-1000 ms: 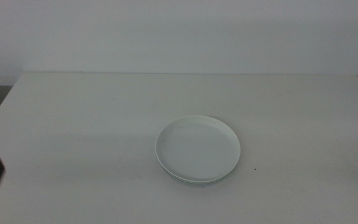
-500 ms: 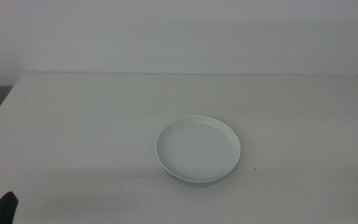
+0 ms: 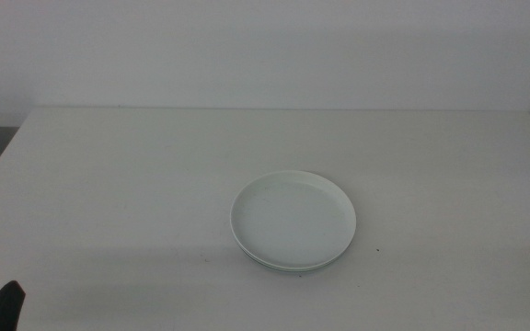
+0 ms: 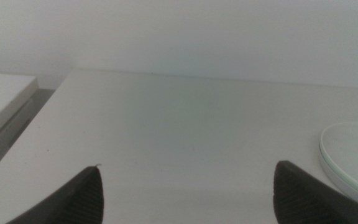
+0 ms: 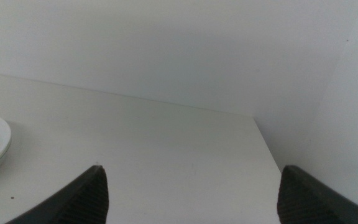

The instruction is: Stack the three bowls on top of each other.

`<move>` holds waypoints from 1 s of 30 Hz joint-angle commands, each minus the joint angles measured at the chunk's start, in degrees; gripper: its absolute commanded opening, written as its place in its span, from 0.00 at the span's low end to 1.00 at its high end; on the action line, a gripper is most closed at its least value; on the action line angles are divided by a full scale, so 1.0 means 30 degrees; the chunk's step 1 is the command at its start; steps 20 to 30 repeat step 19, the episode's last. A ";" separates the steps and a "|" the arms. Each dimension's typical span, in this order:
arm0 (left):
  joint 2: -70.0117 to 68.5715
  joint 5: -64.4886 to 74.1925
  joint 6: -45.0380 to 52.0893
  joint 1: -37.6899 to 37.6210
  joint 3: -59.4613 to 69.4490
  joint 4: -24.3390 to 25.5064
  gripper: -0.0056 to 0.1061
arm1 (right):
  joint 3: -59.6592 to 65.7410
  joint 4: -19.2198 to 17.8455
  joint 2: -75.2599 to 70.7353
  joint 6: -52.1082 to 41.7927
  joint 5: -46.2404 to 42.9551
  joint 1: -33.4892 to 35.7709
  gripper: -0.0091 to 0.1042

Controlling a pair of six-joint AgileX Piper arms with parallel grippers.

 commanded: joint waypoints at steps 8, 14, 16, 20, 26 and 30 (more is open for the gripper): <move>-0.0080 -0.0669 -0.0018 0.0012 -0.0011 0.0001 0.89 | 0.0067 0.0003 -0.0088 -0.0114 -0.0281 -0.0140 0.88; -0.0080 -0.0707 -0.0051 0.0012 -0.0011 0.0428 0.89 | 0.0067 0.0003 -0.0088 -0.0060 -0.0281 -0.0140 0.88; -0.0080 -0.0707 -0.0051 0.0012 -0.0011 0.0521 0.89 | 0.0067 0.0003 -0.0088 -0.0025 -0.0281 -0.0140 0.88; -0.0080 -0.0707 0.0005 0.0012 -0.0011 0.0524 0.89 | 0.0067 0.0003 -0.0088 -0.0025 -0.0281 -0.0140 0.88; -0.0080 -0.0707 0.0005 0.0012 -0.0011 0.0524 0.89 | 0.0067 0.0003 -0.0088 -0.0025 -0.0281 -0.0140 0.88; -0.0080 -0.0707 0.0005 0.0012 -0.0011 0.0524 0.89 | 0.0067 0.0003 -0.0088 -0.0025 -0.0281 -0.0140 0.88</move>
